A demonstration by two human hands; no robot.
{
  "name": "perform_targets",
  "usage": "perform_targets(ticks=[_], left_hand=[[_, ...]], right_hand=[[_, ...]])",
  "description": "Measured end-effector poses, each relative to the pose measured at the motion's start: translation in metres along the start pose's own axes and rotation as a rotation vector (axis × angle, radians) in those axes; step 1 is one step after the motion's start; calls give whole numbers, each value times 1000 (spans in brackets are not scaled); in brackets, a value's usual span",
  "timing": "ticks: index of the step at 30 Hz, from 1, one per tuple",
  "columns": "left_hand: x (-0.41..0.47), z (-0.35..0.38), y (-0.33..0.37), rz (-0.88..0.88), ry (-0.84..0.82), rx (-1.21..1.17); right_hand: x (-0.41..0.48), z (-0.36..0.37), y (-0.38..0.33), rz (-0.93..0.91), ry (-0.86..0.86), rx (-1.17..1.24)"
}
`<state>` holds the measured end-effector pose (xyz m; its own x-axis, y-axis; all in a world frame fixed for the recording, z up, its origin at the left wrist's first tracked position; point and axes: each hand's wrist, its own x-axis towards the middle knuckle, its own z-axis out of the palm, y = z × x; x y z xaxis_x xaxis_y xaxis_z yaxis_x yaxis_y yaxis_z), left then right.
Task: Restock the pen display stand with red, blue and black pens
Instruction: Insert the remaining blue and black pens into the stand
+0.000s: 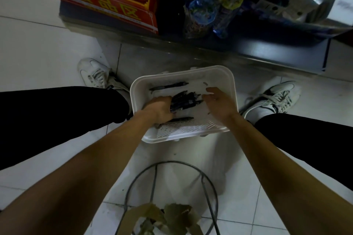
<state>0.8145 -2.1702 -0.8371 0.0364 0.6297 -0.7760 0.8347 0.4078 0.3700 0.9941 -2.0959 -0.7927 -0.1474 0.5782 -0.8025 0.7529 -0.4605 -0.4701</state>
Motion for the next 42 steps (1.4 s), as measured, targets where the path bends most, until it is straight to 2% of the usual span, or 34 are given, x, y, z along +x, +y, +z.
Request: perform_targets(ticks=[6,12,16,20,23,28,31,37,40,42], left_hand=[[-2,8,3,-6,50,56],[-1,12,1,-22,13,3],[-8,1,3,-34,-29,-74],[-23,-17,5,4,-62,-195],[-41,-32,11,-15,-93,-402],[-68,-62,31,47,-68,-541],[-85,-81,53,114,-20,-601],[-122,-115,93,271,101,-838],[-139,-129,107,365,163,-902],[-151,-138,116,424,170,-948]], right_hand=[[-4,1,-1,8,33,-4],[-1,2,0,-4,27,-50],[-1,-2,-3,-19,23,-26],[-13,-11,-11,-23,37,154],[-24,-20,-15,-40,73,198],[-62,-37,-34,-61,-48,224],[-88,-46,-49,-164,-76,293],[-122,-65,-79,-419,24,400],[-146,-74,-91,-509,4,389],[-160,-79,-100,-580,-44,481]])
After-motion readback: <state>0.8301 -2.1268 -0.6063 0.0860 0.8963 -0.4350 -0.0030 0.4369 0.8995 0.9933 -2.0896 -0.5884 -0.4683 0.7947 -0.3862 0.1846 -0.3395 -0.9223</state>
